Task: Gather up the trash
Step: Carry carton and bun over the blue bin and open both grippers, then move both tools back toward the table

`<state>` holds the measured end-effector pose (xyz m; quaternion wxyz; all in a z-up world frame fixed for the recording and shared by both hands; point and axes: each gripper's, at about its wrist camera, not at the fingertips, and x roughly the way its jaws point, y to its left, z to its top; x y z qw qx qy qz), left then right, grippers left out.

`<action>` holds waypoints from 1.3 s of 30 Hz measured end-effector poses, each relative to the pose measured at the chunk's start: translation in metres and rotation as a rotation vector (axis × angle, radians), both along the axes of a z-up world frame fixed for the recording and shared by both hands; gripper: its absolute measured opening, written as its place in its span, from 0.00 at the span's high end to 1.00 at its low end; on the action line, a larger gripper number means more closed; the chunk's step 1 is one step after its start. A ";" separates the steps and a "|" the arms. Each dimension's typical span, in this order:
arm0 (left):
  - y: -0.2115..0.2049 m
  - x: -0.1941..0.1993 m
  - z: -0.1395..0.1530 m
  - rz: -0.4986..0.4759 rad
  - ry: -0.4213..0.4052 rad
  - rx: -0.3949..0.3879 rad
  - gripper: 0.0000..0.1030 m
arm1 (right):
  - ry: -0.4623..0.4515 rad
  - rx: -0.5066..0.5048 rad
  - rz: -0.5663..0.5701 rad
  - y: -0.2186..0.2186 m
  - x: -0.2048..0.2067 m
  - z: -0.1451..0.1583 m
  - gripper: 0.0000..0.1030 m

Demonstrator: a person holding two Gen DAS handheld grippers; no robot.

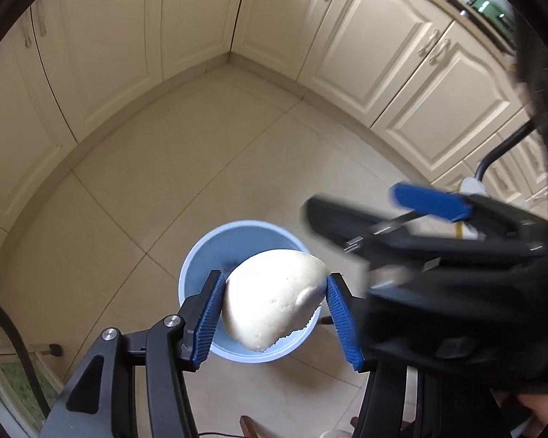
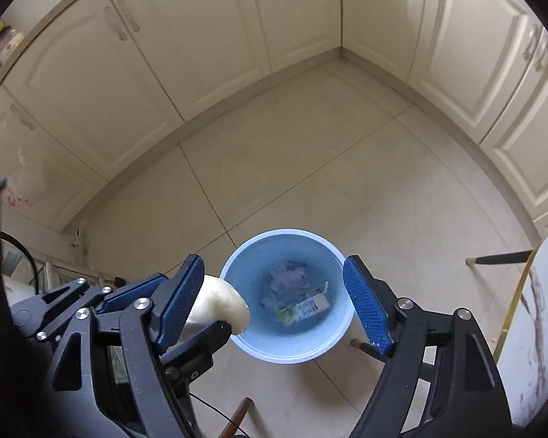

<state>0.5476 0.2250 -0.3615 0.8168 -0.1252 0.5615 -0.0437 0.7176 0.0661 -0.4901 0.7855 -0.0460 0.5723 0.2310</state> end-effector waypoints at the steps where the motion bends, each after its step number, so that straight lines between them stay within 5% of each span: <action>1: 0.002 0.003 -0.003 0.008 0.014 0.003 0.48 | -0.010 -0.014 -0.021 -0.003 0.001 0.001 0.19; 6: 0.004 0.017 -0.009 0.029 0.040 -0.011 0.43 | -0.019 -0.055 -0.077 -0.016 0.007 0.009 0.16; 9: -0.005 0.015 0.002 0.034 0.026 -0.021 0.33 | -0.042 -0.055 -0.092 -0.023 0.007 0.020 0.15; 15: -0.005 0.002 0.040 0.060 -0.037 -0.028 0.31 | -0.099 -0.030 -0.136 -0.039 0.000 0.057 0.12; 19: 0.004 -0.023 0.097 0.137 -0.132 0.024 0.31 | -0.137 0.012 -0.130 -0.039 -0.017 0.090 0.11; 26: 0.001 -0.083 0.223 0.287 -0.392 0.226 0.21 | -0.280 0.112 -0.089 -0.045 -0.071 0.177 0.08; 32: -0.057 -0.126 0.303 0.305 -0.605 0.276 0.09 | -0.457 0.187 -0.112 -0.082 -0.142 0.272 0.02; 39: -0.139 -0.182 0.363 0.269 -0.798 0.342 0.02 | -0.632 0.212 -0.183 -0.149 -0.230 0.357 0.00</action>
